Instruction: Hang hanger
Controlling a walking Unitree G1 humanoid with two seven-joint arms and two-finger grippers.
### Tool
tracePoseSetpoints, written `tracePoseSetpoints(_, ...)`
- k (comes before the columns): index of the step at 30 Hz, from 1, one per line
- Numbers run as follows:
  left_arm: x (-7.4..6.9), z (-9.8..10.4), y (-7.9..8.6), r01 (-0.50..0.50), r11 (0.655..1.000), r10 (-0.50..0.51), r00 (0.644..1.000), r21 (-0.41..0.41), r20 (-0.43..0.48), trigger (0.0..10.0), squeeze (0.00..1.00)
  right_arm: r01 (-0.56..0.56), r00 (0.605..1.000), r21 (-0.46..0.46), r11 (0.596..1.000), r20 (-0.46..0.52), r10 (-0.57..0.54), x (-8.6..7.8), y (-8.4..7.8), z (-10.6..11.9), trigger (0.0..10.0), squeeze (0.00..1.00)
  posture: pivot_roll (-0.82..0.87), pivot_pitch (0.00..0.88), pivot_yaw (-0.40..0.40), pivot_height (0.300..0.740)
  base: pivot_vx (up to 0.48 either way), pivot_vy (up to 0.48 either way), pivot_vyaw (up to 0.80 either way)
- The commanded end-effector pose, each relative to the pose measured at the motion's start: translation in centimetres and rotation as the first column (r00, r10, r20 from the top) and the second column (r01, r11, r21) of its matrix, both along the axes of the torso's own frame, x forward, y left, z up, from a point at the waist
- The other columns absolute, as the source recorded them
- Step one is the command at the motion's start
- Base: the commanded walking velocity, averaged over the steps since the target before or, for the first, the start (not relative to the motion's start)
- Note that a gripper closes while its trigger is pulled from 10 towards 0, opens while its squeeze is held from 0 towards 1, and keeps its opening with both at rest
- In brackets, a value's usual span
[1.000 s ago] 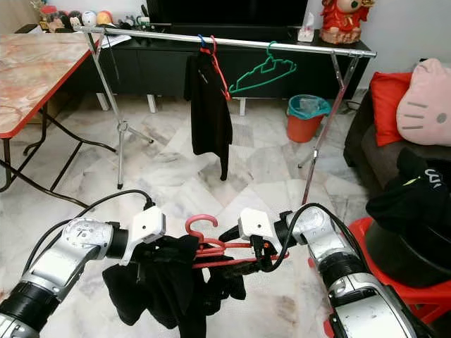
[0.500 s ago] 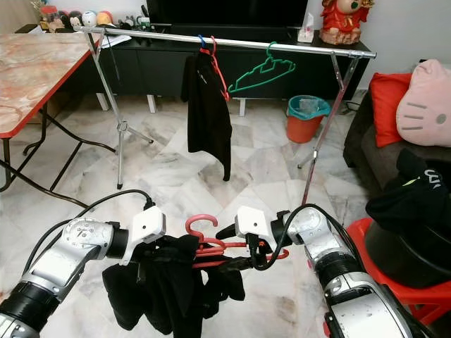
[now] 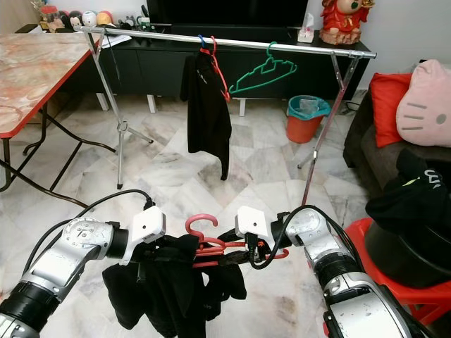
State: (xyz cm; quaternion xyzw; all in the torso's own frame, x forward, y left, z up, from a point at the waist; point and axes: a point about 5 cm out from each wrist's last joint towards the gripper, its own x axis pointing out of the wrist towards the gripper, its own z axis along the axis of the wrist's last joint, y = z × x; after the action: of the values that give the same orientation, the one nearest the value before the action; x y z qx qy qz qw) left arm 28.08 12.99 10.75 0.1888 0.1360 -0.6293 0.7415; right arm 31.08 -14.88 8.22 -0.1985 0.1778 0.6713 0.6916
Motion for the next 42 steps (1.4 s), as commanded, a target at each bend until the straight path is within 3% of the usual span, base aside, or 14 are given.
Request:
tracePoseSetpoints(1,0.2,0.6,0.0,0.010,1.000,-0.010,0.999,-0.005,0.031,10.0,0.00,-0.005,1.000,0.000,1.000,0.024,0.005,0.5,0.3,0.6,0.0,0.00,0.03,0.000,-0.038,0.740,0.000,0.000,0.00)
tracePoseSetpoints(28,0.1,0.6,0.0,0.011,1.000,-0.010,1.000,-0.010,0.026,10.0,0.00,0.017,0.999,-0.018,1.000,0.030,-0.016,0.3,1.0,-0.2,0.0,0.00,0.03,0.000,-0.038,0.740,0.000,0.000,0.00)
tracePoseSetpoints(29,0.1,0.7,0.0,0.012,1.000,-0.011,1.000,-0.013,0.028,10.0,0.56,0.018,0.999,-0.018,1.000,0.030,-0.017,0.3,1.0,-0.2,0.0,0.00,0.03,0.000,-0.038,0.740,0.000,0.000,0.00)
tracePoseSetpoints(30,0.1,0.7,0.0,0.012,1.000,-0.012,0.999,-0.015,0.030,10.0,0.56,0.019,0.999,-0.019,1.000,0.030,-0.018,0.3,1.0,-0.3,0.0,0.00,0.03,0.000,-0.038,0.740,0.000,0.000,0.00)
tracePoseSetpoints(31,0.0,0.7,0.0,0.025,1.000,-0.024,0.999,-0.013,0.029,10.0,1.00,0.019,0.999,-0.020,1.000,0.029,-0.019,0.3,1.0,-0.3,0.0,0.00,0.03,0.000,-0.038,0.740,0.000,0.000,0.00)
tracePoseSetpoints(42,0.0,0.8,0.3,0.033,0.999,-0.033,0.999,-0.009,0.025,10.0,1.00,0.073,0.996,-0.007,0.997,0.052,-0.072,0.4,1.4,-0.7,0.0,0.00,0.04,0.000,-0.036,0.740,0.000,0.000,0.00)
